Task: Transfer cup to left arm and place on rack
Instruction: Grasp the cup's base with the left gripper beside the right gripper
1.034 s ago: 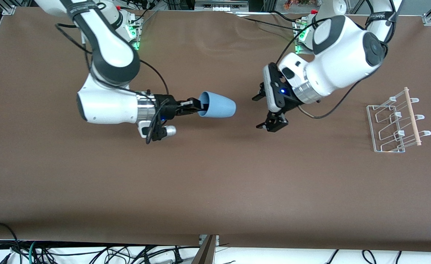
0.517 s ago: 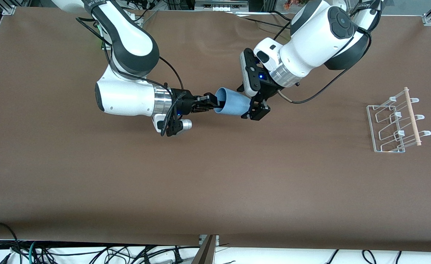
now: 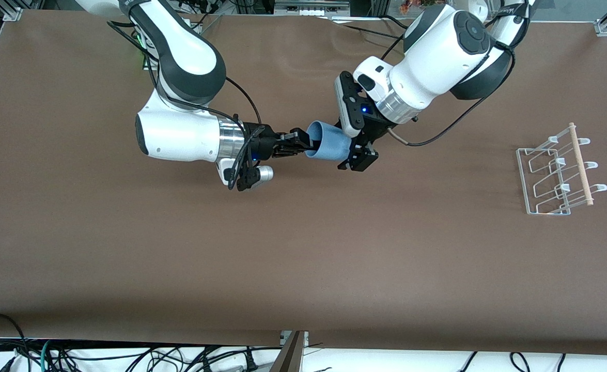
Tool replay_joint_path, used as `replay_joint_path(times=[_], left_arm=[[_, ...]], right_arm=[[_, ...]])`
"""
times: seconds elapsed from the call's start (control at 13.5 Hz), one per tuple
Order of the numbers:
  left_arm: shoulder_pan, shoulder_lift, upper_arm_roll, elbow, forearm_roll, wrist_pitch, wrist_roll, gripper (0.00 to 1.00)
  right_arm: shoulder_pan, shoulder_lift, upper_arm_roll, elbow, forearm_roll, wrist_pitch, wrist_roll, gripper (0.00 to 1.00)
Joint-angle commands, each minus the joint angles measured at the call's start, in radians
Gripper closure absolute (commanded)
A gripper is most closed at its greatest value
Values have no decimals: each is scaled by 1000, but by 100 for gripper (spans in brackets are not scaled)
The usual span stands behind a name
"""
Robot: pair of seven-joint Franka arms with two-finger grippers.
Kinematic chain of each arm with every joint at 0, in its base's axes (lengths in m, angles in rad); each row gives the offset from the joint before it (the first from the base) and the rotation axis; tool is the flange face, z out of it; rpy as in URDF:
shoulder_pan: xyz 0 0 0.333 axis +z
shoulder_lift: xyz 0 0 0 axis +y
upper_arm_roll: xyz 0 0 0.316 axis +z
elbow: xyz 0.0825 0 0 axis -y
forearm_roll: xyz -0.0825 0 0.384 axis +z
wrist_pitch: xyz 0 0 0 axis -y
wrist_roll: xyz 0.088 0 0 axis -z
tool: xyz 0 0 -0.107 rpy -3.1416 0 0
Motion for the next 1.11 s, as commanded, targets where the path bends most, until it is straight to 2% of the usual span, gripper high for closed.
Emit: replay_joint_path(times=[0.0,0.07,0.15,0.22,0.3,0.37,0.44,0.52,0.67,0.89,1.03], left_arm=[[-7,14,-3,4,83,20,-72,1],[-11,20,-3,4,91,22,-70,19],[-9,23,-3,4,91,22,-70,44],[-9,20,-3,4,91,22,-72,84],[-9,20,-3,4,91,20,-72,95],[-9,21,-3,4,90,20,-72,100],[-9,21,-3,6,90,20,-72,100],[-9,21,-3,6,90,19,-75,100],[8,14,4,7,85,2,-66,100],[74,-14,17,25,90,-147,-55,100],[112,-34,61,30,91,-263,-41,100]], right_arm=[[11,17,0,32,22,2,-15,100],[11,19,0,35,22,2,-15,100],[11,19,0,35,22,2,-15,100],[11,17,0,35,22,2,-15,100],[11,17,0,35,22,2,-15,100],[11,17,0,35,22,2,-13,100],[11,17,0,35,24,1,0,100],[11,17,1,35,24,1,1,1],[10,14,0,35,25,-5,1,0],[7,8,0,37,24,-7,-3,0],[-1,-3,-5,37,22,-11,-12,0]])
